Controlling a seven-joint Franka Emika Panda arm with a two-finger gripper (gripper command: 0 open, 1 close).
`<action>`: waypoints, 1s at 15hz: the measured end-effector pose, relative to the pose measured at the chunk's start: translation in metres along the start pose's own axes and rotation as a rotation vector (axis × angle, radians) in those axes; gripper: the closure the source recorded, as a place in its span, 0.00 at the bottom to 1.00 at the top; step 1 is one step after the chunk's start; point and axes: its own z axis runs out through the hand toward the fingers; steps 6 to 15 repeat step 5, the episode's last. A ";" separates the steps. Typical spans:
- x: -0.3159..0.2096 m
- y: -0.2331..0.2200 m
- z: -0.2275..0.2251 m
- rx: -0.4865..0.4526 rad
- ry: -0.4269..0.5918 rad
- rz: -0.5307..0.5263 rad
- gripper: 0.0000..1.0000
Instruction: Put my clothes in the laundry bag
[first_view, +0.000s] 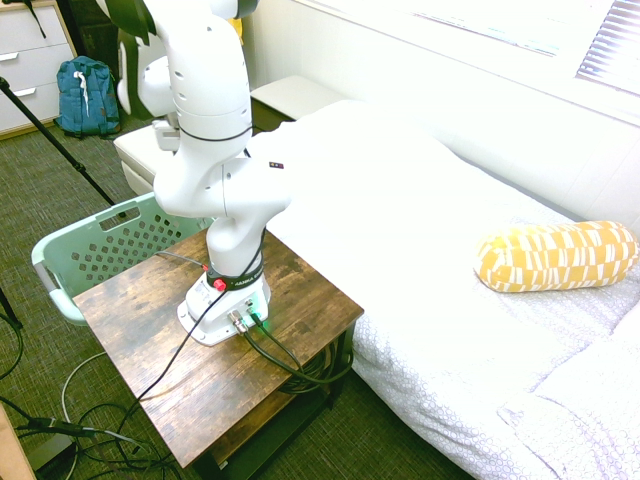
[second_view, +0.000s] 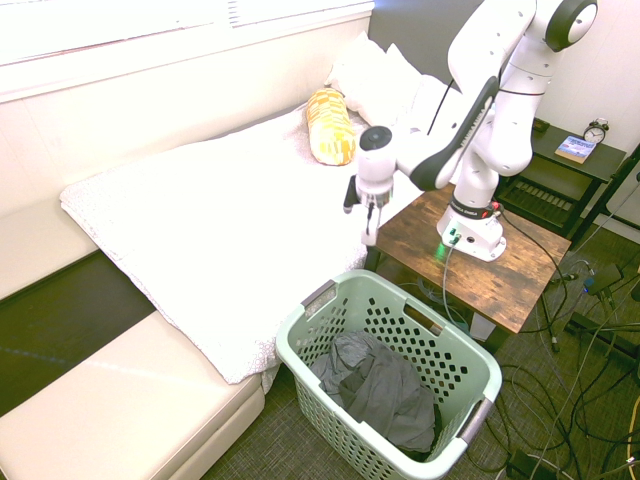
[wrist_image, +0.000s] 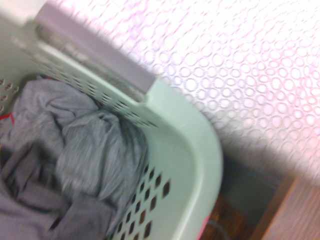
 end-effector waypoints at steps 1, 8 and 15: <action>0.048 0.017 0.001 0.015 -0.022 0.041 0.00; 0.231 0.139 0.015 0.095 -0.126 0.227 0.00; 0.231 0.139 0.015 0.095 -0.126 0.227 0.00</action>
